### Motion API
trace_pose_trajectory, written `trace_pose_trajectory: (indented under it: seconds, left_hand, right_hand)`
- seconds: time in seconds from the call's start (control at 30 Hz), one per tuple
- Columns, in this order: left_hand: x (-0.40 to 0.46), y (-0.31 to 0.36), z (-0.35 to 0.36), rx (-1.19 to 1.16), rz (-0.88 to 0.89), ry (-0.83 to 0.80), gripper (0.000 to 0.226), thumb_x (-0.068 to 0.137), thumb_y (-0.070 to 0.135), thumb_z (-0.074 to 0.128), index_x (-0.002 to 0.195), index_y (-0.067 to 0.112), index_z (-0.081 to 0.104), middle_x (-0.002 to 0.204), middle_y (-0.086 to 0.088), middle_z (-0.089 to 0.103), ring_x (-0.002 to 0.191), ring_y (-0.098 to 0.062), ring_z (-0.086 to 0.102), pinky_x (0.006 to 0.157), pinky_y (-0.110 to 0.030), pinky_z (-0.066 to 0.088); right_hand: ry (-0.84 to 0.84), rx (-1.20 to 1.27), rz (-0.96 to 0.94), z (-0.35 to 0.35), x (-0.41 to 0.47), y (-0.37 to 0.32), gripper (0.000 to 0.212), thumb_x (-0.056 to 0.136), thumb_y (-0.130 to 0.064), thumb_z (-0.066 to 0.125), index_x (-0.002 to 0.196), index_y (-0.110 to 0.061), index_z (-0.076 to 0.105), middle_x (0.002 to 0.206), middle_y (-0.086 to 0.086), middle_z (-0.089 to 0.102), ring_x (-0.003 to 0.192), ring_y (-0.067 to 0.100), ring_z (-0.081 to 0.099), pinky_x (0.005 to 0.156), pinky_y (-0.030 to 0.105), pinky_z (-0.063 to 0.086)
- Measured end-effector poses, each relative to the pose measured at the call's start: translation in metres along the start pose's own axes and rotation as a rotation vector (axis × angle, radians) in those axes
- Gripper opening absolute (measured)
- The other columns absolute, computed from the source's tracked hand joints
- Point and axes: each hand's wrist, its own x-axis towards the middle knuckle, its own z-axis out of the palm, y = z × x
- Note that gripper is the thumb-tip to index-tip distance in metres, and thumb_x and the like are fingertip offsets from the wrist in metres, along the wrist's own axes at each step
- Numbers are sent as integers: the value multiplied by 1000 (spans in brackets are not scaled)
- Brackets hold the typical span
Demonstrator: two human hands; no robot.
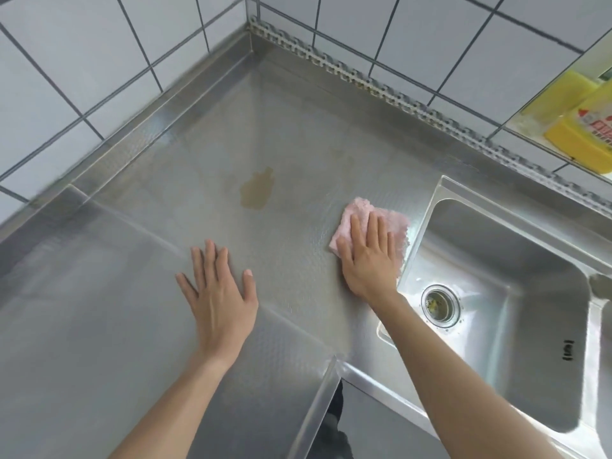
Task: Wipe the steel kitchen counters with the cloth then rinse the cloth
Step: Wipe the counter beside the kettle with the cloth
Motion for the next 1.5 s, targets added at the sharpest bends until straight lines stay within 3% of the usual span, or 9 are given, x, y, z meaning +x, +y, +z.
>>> trace_pose_trajectory:
  seconds: [0.17,0.37,0.53,0.7,0.87,1.07,1.23,1.37,1.5]
  left_hand:
    - [20,40,11,-73,-245,27,69,104,37,48,161,4,27,175,-12,12,164,-27,0,127,-64,-4]
    - [25,64,30,-6,-360,116,74,103,41,47,162,1,24,174,-15,15,163,-30,3,126,-68,0]
    - [25,66,39,128,-343,182,76,99,47,36,158,-2,30,170,-20,26,162,-34,11,125,-70,6]
    - [26,67,42,157,-355,219,76,98,46,38,158,-1,31,169,-20,29,161,-34,16,125,-69,9]
    - [27,65,43,176,-361,228,77,96,46,38,157,0,33,169,-18,29,161,-32,16,125,-68,10]
    - [26,64,46,178,-360,239,77,95,45,40,157,0,33,169,-18,30,161,-32,16,125,-68,10]
    - [27,66,46,183,-364,246,76,96,46,40,157,0,34,169,-18,30,161,-32,16,126,-66,9]
    - [27,65,46,196,-377,229,77,96,47,39,158,2,33,171,-15,28,162,-30,15,126,-65,9]
    - [28,66,45,194,-378,224,78,96,48,38,159,2,32,171,-15,27,162,-29,14,127,-64,7]
  right_hand:
    - [43,-5,-313,24,-31,-45,59,112,-47,22,167,-24,17,174,11,7,162,30,-3,131,49,4]
    - [-8,-69,-644,21,-69,38,59,110,-54,35,164,-30,27,174,-1,19,162,20,8,130,44,13]
    - [-36,-109,-460,-17,11,92,65,108,-59,21,165,-28,24,174,0,15,162,20,4,130,47,14]
    - [21,-24,-167,-29,100,47,63,109,-52,22,167,-27,17,175,8,7,162,28,-1,131,47,2]
    - [39,23,-498,-5,70,-19,56,111,-44,36,162,-23,34,172,10,20,162,31,8,129,51,12]
    - [-29,-88,-833,-9,39,53,60,111,-53,32,163,-25,32,172,6,22,162,26,12,131,45,11]
    - [-17,-145,-609,-47,137,83,67,108,-52,20,166,-19,17,174,11,12,162,27,2,131,49,5]
    - [-53,-91,-344,-54,205,20,66,110,-49,15,167,-21,-2,175,13,-4,161,31,-9,130,47,-10]
    - [-62,-72,-482,-39,187,-39,62,111,-49,19,167,-27,3,175,11,-3,161,30,-10,130,48,-8]
